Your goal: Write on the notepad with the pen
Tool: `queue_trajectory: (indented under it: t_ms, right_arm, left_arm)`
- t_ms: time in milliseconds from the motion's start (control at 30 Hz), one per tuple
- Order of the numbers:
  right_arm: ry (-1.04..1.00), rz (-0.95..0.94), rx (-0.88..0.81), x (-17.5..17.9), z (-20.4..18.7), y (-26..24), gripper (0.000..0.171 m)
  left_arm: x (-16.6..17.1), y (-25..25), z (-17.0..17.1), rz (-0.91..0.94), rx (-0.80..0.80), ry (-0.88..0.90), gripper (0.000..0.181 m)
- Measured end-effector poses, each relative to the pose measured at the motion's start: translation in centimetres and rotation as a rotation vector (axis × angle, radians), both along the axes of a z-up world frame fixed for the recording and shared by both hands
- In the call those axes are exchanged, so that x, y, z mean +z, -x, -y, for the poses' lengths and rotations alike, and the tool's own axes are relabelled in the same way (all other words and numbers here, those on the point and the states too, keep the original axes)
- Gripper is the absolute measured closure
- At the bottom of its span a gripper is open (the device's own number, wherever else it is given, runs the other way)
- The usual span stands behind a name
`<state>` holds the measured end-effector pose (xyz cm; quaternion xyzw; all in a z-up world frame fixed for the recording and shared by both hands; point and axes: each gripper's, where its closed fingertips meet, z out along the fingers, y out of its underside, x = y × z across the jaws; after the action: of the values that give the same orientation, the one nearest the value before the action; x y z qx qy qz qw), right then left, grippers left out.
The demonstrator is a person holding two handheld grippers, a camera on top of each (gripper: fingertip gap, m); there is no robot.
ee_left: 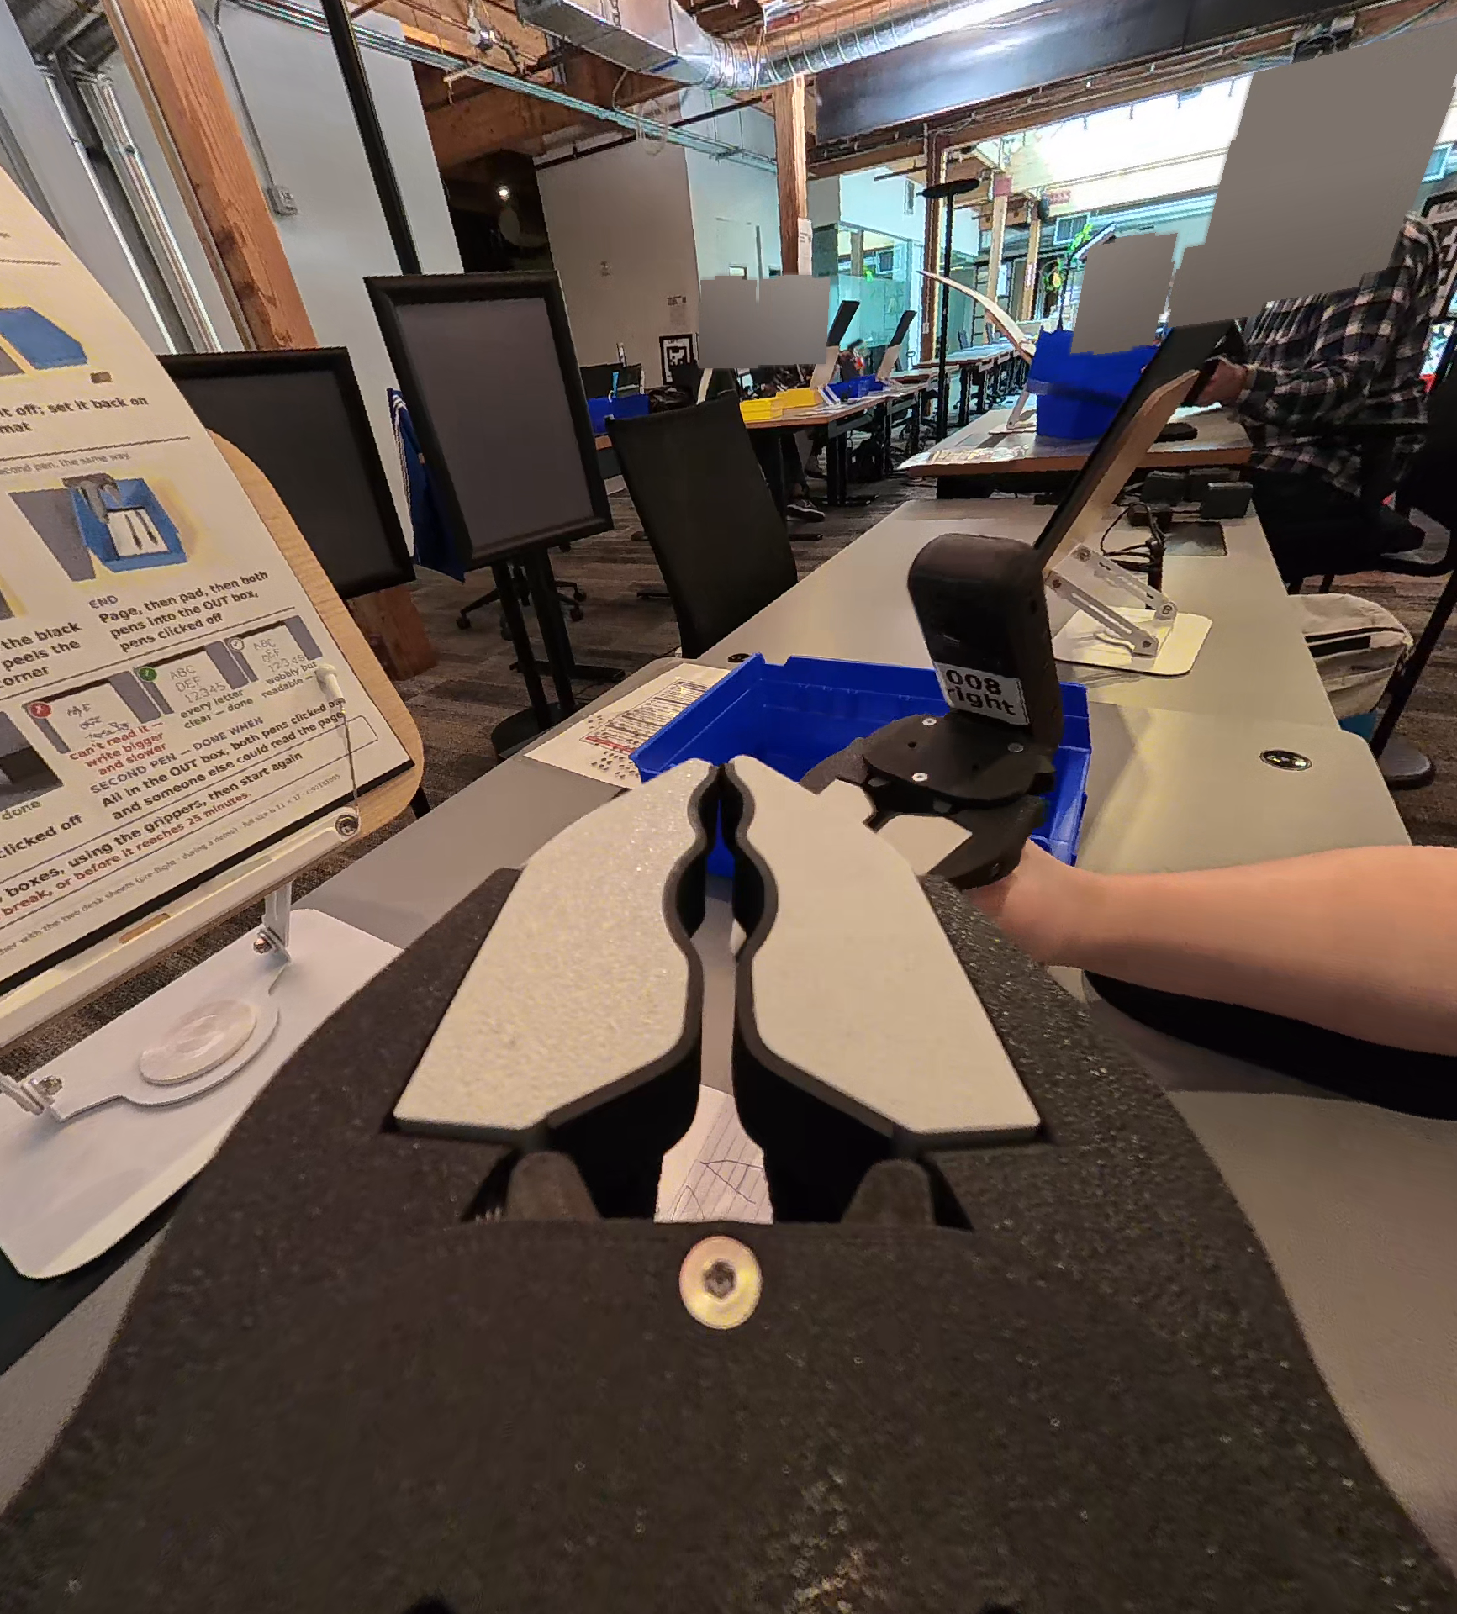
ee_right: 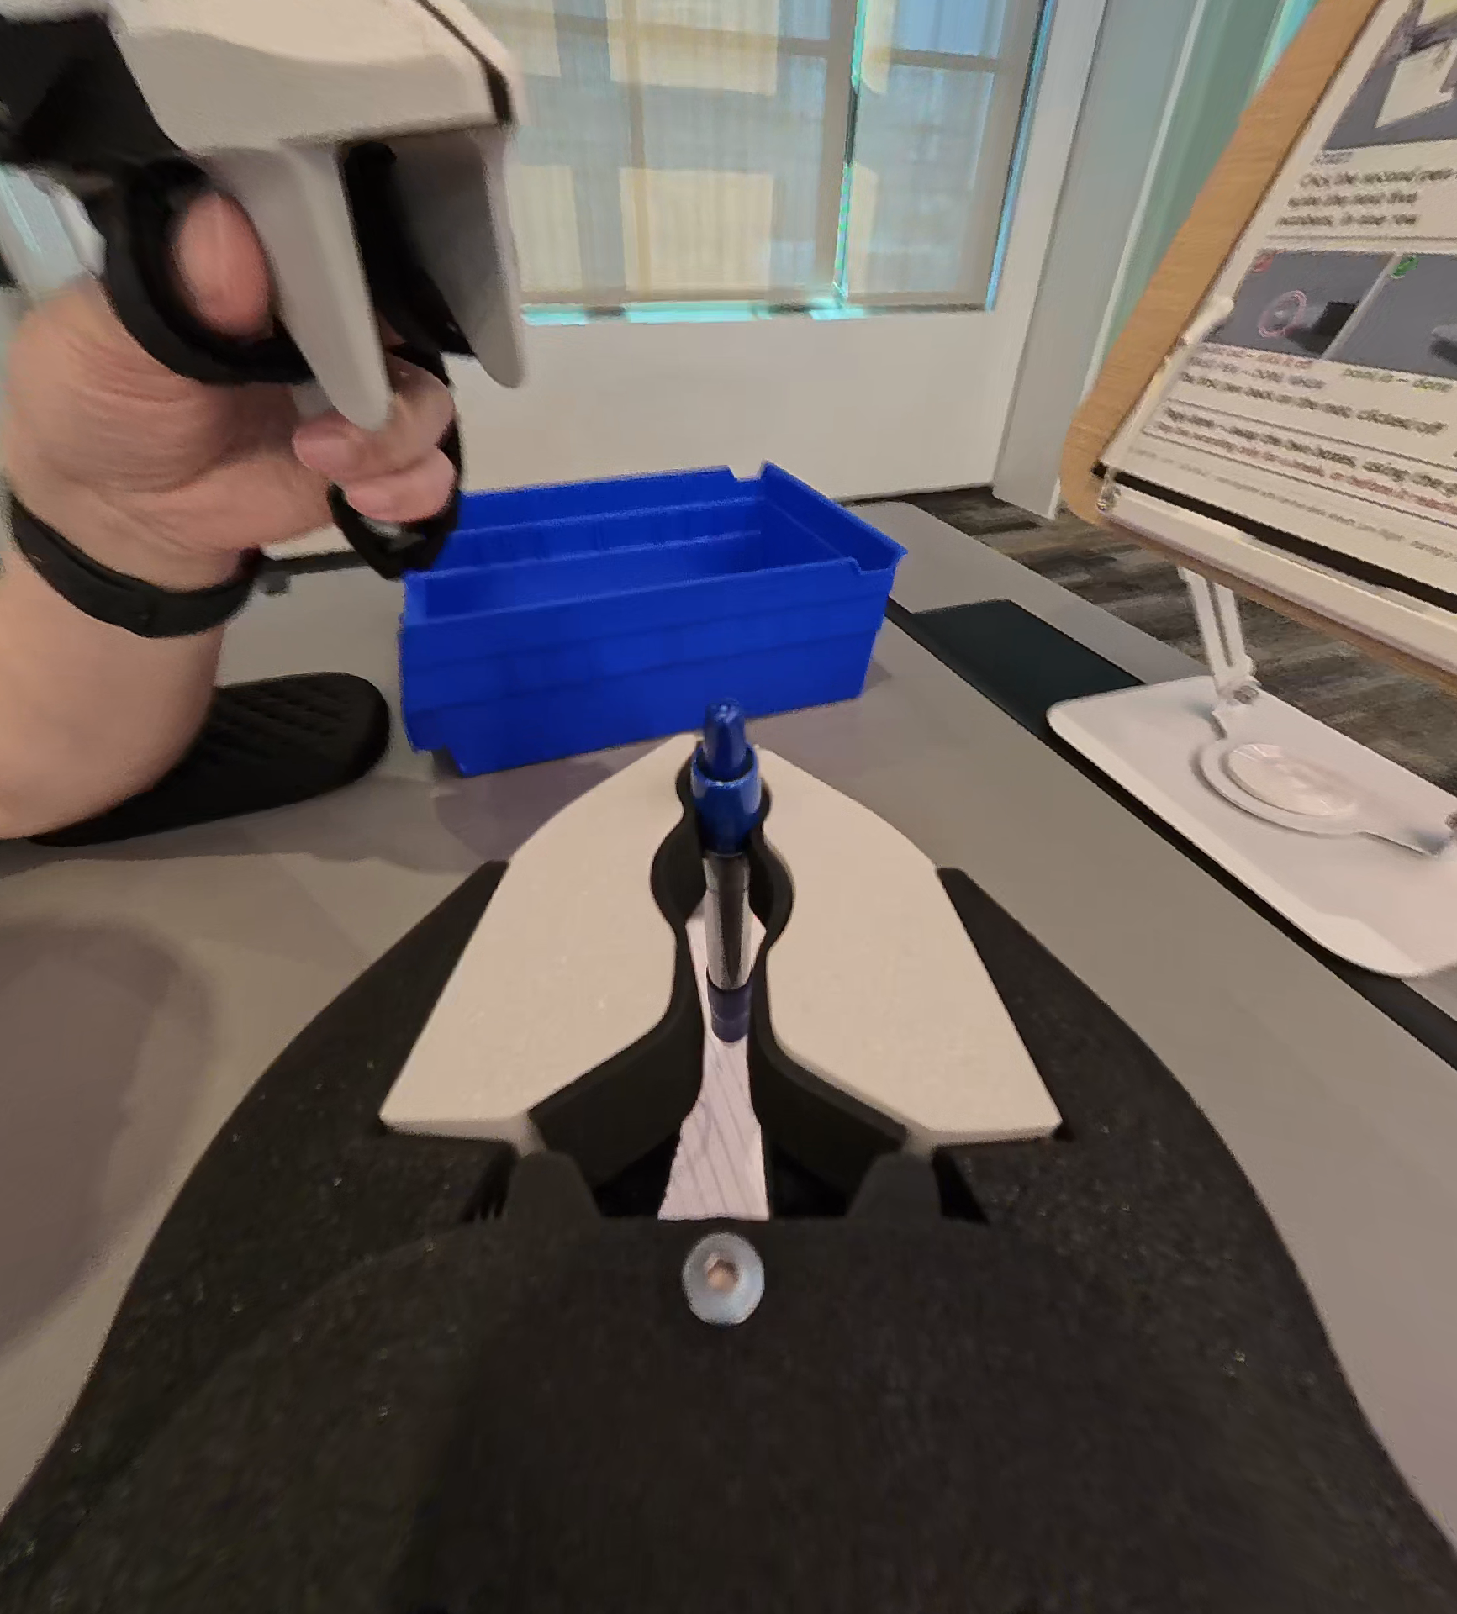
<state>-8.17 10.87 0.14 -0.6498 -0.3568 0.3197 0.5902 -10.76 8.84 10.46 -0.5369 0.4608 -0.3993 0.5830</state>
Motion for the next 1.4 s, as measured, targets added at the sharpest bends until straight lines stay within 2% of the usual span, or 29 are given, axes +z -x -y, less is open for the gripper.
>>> queue_trajectory:
  t_ms: [167,233,367,500,633,733,867,967,1167,1400]
  right_arm:
    - [-0.069,-0.180,0.194,3.6,3.7,2.3,0.167]
    - [-0.050,-0.212,0.262,3.9,4.8,3.3,0.167]
    - [0.031,-0.127,0.284,0.8,4.4,5.3,0.167]
    - [0.005,-0.115,0.322,2.7,5.3,4.7,0.167]
    - [0.057,0.038,0.297,0.0,4.6,4.2,0.167]
    - [0.039,0.029,0.295,0.7,4.7,4.1,0.167]
    - [-0.006,0.106,0.246,1.6,4.6,2.4,0.167]
    - [0.114,0.146,0.242,-0.7,3.8,1.7,0.167]
    - [0.129,0.085,0.218,-0.9,2.9,1.1,0.167]
    - [0.283,-0.001,0.137,-2.0,1.0,-0.7,0.167]
  left_arm:
    - [0.1,0.1,-0.1,0.002,0.008,-0.011,0.181]
    - [0.1,0.1,-0.1,0.002,0.011,-0.011,0.181]
    - [0.0,0.1,-0.2,-0.002,0.011,-0.010,0.181]
    - [0.2,0.2,-0.1,0.003,0.011,-0.014,0.181]
    - [0.1,0.2,-0.2,-0.002,0.013,-0.011,0.181]
    - [-0.1,0.0,-0.2,-0.007,0.011,-0.009,0.181]
    - [0.2,0.2,-0.1,-0.001,0.014,-0.016,0.181]
    - [-0.1,0.0,-0.2,-0.008,0.012,-0.010,0.181]
    - [-1.9,-1.1,0.2,-0.086,-0.024,0.015,0.181]
    - [-2.6,-1.4,0.6,-0.137,-0.040,0.012,0.181]
